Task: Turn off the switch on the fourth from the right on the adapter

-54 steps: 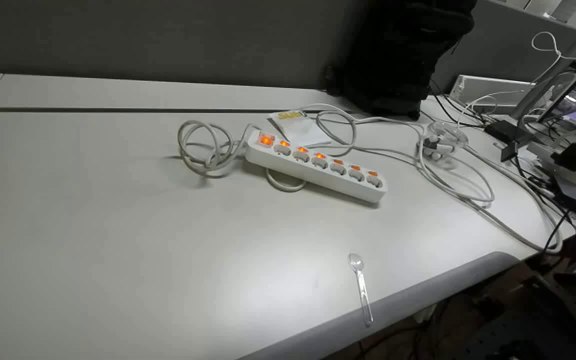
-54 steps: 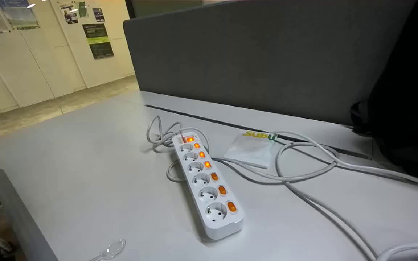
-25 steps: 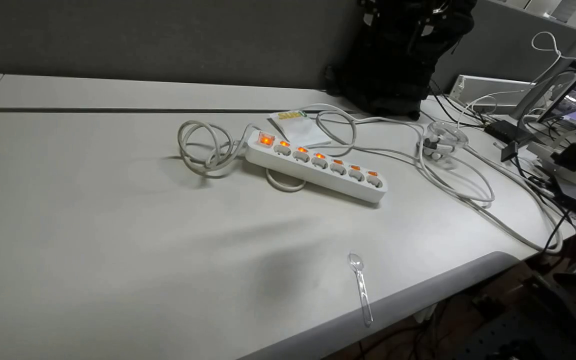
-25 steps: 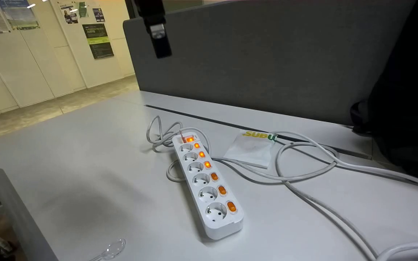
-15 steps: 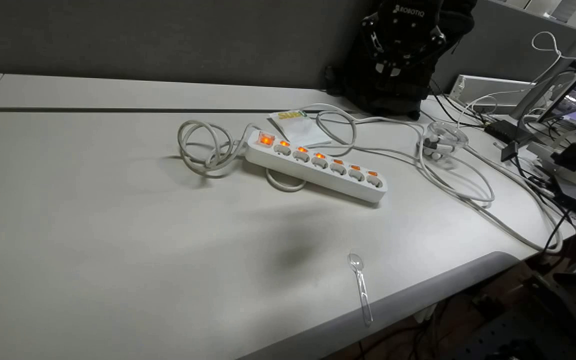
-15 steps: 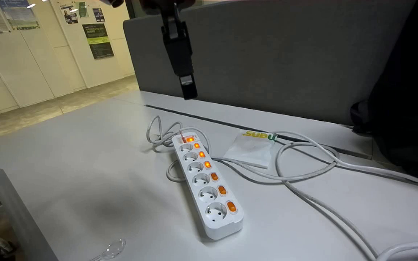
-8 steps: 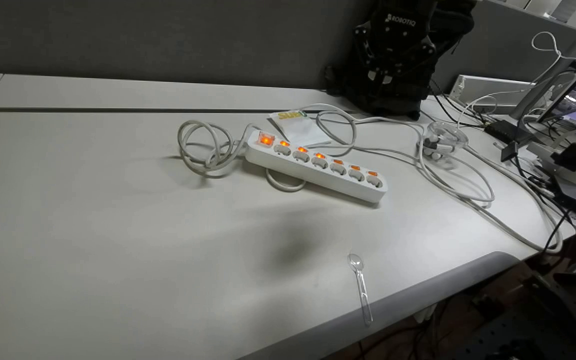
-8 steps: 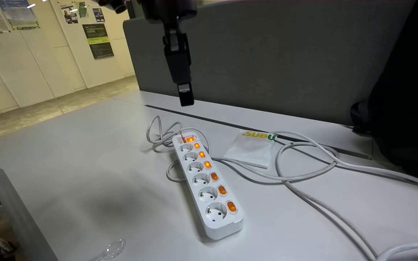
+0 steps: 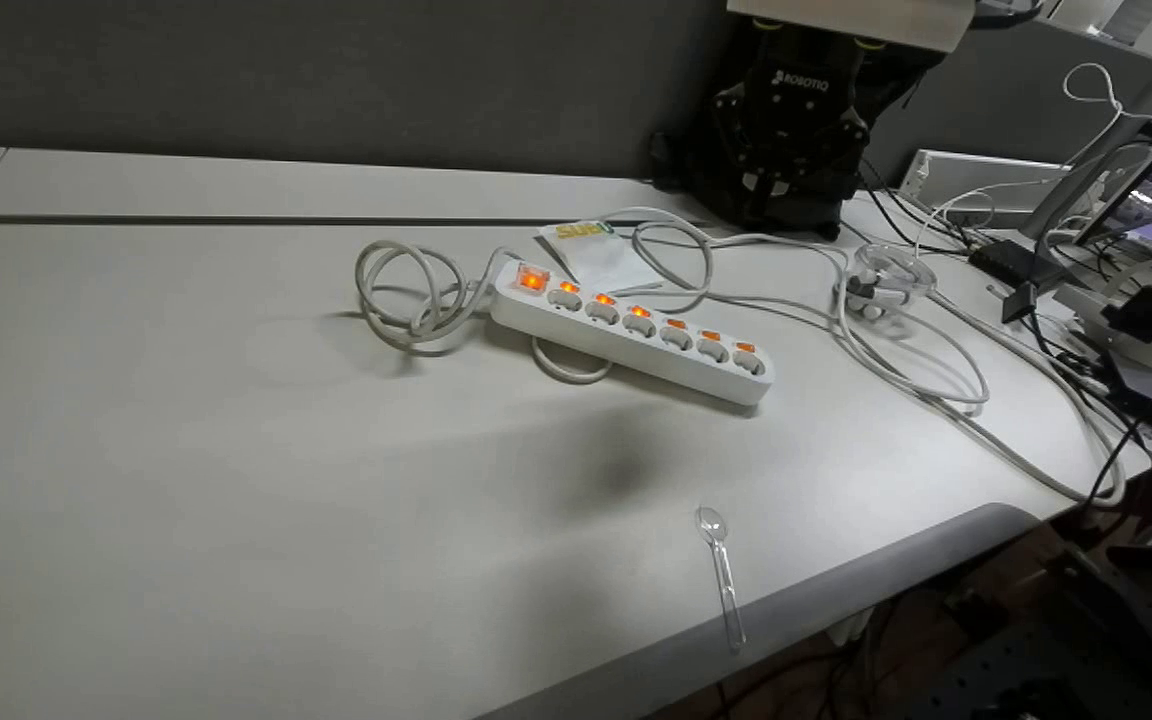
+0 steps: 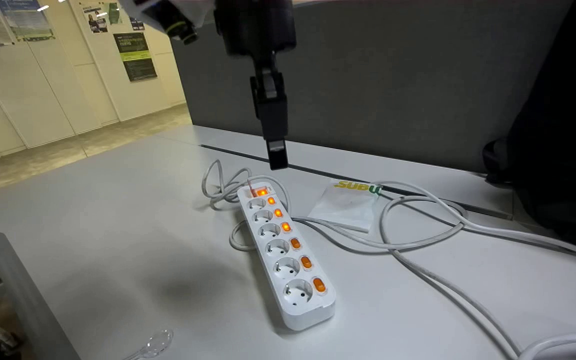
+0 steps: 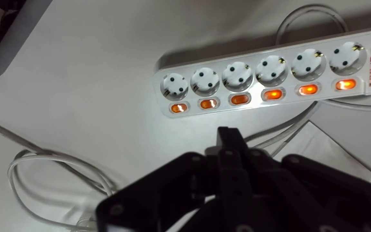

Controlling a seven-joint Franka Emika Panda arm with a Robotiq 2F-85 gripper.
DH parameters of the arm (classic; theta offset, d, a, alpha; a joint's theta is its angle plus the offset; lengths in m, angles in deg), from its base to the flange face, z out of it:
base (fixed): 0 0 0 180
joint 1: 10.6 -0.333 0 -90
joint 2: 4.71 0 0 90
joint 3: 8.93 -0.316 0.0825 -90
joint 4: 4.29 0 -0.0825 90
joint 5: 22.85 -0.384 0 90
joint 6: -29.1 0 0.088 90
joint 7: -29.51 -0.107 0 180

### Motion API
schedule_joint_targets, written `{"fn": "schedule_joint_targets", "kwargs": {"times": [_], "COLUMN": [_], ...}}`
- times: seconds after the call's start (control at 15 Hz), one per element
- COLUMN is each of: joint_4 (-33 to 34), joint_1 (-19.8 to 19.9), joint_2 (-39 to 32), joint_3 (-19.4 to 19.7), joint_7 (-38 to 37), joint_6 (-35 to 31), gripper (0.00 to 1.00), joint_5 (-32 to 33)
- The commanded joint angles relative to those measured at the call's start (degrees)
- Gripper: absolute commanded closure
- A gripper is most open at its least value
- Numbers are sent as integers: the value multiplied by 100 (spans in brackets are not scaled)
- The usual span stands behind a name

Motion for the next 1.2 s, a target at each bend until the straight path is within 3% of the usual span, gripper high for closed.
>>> {"fn": "schedule_joint_targets", "kwargs": {"times": [0.0,0.47,1.13], "joint_4": [583,961,820], "joint_1": [-105,-315,-672], "joint_2": [-686,-1529,-1808], "joint_3": [213,292,348], "joint_7": [357,582,620], "joint_6": [-23,-640,-765], "gripper": [100,100,99], "joint_5": [191,-233,-669]}}
